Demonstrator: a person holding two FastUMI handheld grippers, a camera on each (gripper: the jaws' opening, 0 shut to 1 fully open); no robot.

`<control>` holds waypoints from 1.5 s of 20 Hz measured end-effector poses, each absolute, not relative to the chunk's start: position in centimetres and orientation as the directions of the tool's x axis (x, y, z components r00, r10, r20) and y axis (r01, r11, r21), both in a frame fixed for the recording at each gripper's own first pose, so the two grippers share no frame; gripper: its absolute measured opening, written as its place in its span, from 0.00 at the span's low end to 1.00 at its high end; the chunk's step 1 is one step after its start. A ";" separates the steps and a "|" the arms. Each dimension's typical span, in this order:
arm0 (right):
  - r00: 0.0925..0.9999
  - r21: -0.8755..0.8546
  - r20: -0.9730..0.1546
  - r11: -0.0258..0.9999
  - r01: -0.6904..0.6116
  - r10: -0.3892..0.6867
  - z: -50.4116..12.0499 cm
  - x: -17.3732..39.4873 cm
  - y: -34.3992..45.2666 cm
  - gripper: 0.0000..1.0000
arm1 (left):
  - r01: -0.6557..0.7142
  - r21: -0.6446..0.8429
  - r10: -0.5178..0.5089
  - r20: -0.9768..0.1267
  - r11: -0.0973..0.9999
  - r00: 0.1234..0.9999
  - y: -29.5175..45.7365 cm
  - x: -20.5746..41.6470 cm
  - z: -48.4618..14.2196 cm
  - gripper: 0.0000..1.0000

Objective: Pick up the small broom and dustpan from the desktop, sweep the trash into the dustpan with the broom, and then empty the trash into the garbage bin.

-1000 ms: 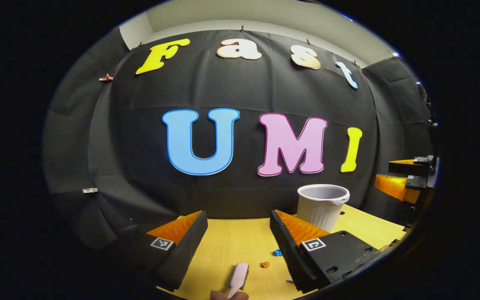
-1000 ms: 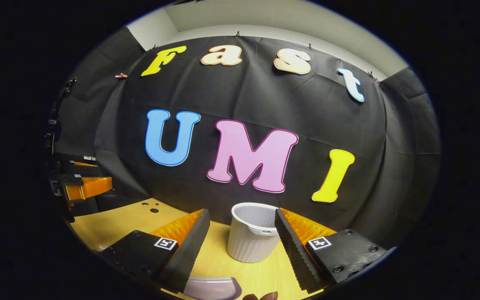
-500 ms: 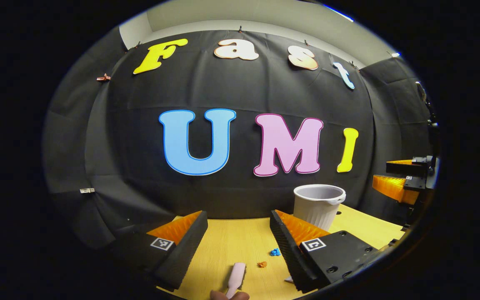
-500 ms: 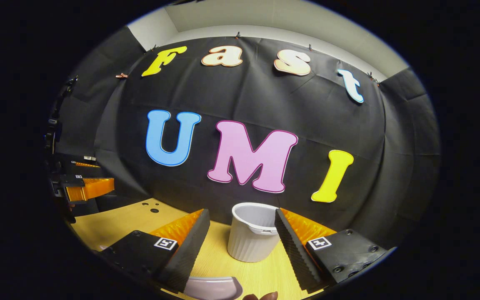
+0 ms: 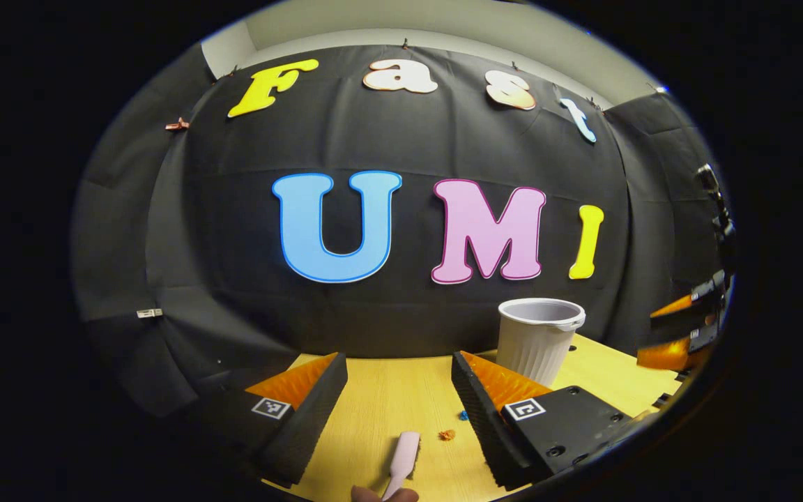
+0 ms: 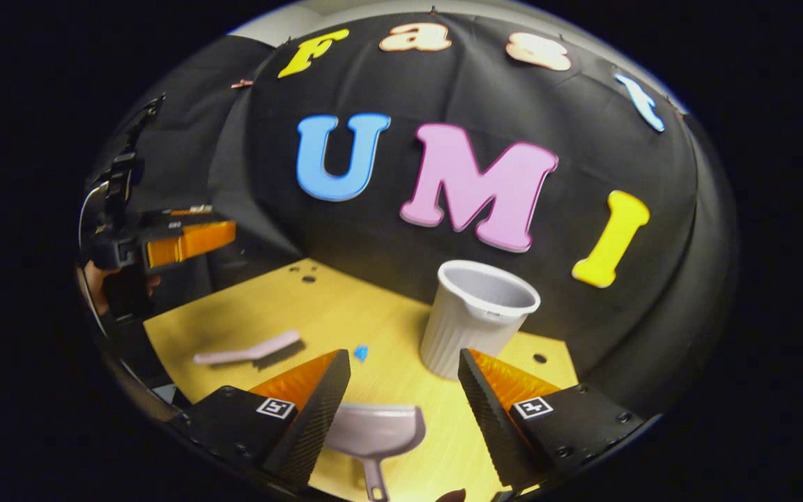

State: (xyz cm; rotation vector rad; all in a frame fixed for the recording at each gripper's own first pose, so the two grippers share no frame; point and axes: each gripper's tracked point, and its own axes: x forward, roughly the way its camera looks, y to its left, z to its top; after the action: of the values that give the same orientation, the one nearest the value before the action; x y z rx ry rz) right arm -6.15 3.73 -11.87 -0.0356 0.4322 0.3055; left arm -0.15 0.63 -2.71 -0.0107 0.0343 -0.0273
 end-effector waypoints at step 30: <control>0.197 0.211 -0.939 0.926 -0.314 0.281 -38.1 -11.9 7.1 0.70 | -0.063 0.024 0.065 -0.122 0.998 0.990 4.3 -1.5 -7.4 0.96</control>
State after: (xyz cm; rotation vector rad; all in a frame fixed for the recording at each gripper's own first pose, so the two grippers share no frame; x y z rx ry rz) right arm -11.91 7.05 -38.08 -0.0292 1.3075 0.4163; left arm -1.52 4.30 -7.42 0.0202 0.1232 0.0643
